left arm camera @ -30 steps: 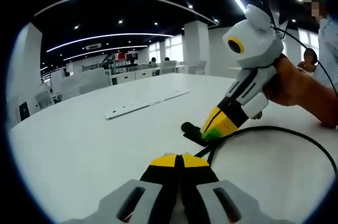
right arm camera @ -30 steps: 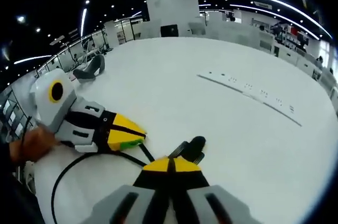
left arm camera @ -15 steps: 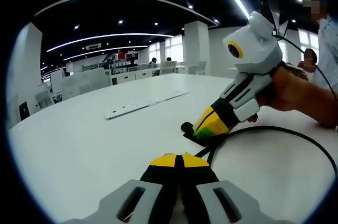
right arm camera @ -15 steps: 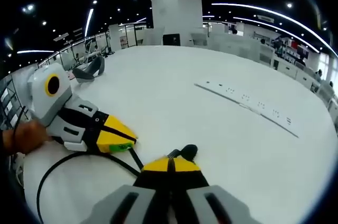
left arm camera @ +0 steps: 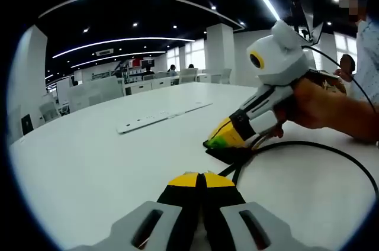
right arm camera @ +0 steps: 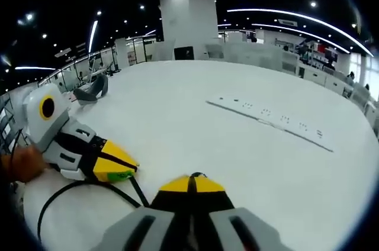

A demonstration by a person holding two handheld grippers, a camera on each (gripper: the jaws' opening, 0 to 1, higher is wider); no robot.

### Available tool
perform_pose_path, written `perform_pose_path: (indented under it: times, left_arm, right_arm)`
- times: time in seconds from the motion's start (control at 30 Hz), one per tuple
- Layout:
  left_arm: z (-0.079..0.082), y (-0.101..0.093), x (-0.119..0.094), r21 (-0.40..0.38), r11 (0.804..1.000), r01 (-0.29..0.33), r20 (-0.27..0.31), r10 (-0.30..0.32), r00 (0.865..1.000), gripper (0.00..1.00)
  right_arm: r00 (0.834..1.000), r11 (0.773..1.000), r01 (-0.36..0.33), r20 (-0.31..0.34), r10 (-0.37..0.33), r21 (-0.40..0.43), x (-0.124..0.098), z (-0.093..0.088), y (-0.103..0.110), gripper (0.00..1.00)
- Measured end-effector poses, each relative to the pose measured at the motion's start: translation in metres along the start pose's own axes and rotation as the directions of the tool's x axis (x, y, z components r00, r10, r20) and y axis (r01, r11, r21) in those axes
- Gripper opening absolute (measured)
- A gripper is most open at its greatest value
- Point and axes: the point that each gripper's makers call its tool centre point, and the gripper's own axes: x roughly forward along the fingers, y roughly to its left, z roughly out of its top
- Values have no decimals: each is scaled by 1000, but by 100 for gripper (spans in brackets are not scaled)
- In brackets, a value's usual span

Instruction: Find the charging cable on the desk, coil it up and secure with Velcro.

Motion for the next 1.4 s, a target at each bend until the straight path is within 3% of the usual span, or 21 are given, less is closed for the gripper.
perform_pose_path:
  times: [0.17,0.4,0.6,0.63,0.67,0.7,0.8,0.93,1.13,1.4]
  left_arm:
    - [0,0,1,0,1000,0,-1,0,1000,2]
    - [0,0,1,-1,1000,-1,-1,1,1000,2]
    - [-1,0,1,-2,1000,-1,0,1,1000,2]
    - [-1,-1,1,-1,1000,-1,0,1,1000,2]
    - [-1,-1,1,-1,1000,0,0,0,1000,2]
    - [-1,-1,1,-1,1000,0,1,0,1000,2]
    - [-1,-1,0,-1,1000,1,1,-1,1000,2]
    - [-1,-1,0,0,1000,1,1,-1,1000,2]
    - [0,-1,-1,-1,1000,0,2,0,1000,2]
    - [0,-1,-1,-1,1000,-2,2,2,1000,2]
  right_arm:
    - [1000,1000,21,18,-21,-21,4,1,-1,1]
    - [996,990,79,50,-73,-118,7,4,-2,1]
    - [997,991,51,68,-43,-121,5,5,-4,2]
    - [997,994,45,60,-39,-104,3,4,-5,2]
    - [998,999,53,18,-53,-6,-4,1,-8,2]
    - [1000,999,17,3,-17,37,-9,3,-7,2]
    - [999,995,-22,-40,26,95,-17,0,-2,2]
    - [978,990,-80,-185,100,112,-23,-22,15,2]
    - [984,995,-52,-168,65,80,-21,-21,12,1]
    - [992,987,-78,-92,91,140,-15,-17,6,1]
